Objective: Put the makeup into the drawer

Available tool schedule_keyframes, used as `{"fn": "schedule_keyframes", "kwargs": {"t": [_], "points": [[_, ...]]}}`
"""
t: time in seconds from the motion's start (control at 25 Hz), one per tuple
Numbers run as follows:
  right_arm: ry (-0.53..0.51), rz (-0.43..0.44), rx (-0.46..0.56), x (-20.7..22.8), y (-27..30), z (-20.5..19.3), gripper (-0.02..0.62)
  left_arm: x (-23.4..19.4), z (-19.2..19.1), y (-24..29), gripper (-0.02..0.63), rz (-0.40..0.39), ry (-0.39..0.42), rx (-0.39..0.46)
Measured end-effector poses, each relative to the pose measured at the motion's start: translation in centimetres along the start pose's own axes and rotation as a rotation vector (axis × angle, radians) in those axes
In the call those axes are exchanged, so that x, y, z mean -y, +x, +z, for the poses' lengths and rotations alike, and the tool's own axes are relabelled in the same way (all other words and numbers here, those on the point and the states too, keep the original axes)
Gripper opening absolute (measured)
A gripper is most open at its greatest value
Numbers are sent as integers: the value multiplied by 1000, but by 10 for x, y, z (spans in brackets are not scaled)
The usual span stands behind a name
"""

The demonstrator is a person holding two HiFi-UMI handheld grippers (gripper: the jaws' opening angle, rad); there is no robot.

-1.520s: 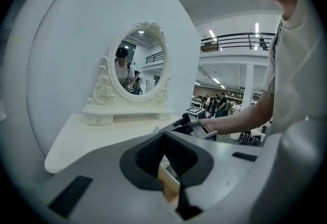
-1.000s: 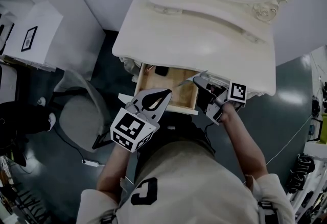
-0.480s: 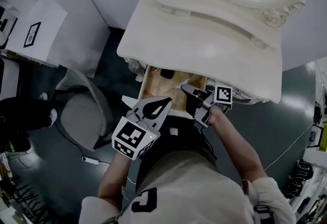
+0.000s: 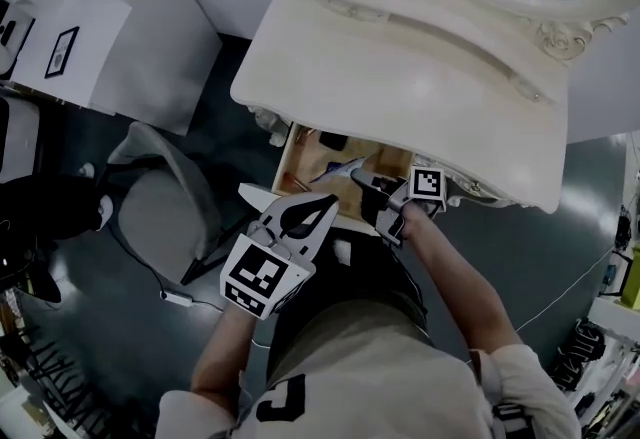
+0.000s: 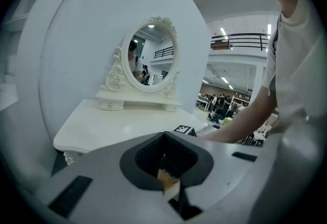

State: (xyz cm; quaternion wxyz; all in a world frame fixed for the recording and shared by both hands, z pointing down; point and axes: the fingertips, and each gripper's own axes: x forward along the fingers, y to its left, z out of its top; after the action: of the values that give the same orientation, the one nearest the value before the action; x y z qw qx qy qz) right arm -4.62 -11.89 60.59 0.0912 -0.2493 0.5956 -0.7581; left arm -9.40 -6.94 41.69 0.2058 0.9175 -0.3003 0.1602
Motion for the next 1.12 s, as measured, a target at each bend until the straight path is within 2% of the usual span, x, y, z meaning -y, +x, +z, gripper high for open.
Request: {"fn": "schedule_keyframes", "kwargs": {"t": [0.08,0.2,0.48,0.6,0.88,1.12], "points": [[16,-86,-6,18,-5,0,26,-2,-1,3,57,-1,-10,-5],[-19,-227,-43,40,-12,0,28,-4,-5,8,56,-6,-20,-17],[-138,-515,-218,75,-35,-15,28,0,-3,19,57,-32,-12,-15],[-189,-559,-204,76,-39,-9,28,0,-2,20,56,-38,-6,-14],[-240,-634,-63,79,-45,17,28,-7,-2,16,56,-10,7,-25],[-369,-630,-13,71,-51,34,28,-16,0,13,55,14,12,-21]]}}
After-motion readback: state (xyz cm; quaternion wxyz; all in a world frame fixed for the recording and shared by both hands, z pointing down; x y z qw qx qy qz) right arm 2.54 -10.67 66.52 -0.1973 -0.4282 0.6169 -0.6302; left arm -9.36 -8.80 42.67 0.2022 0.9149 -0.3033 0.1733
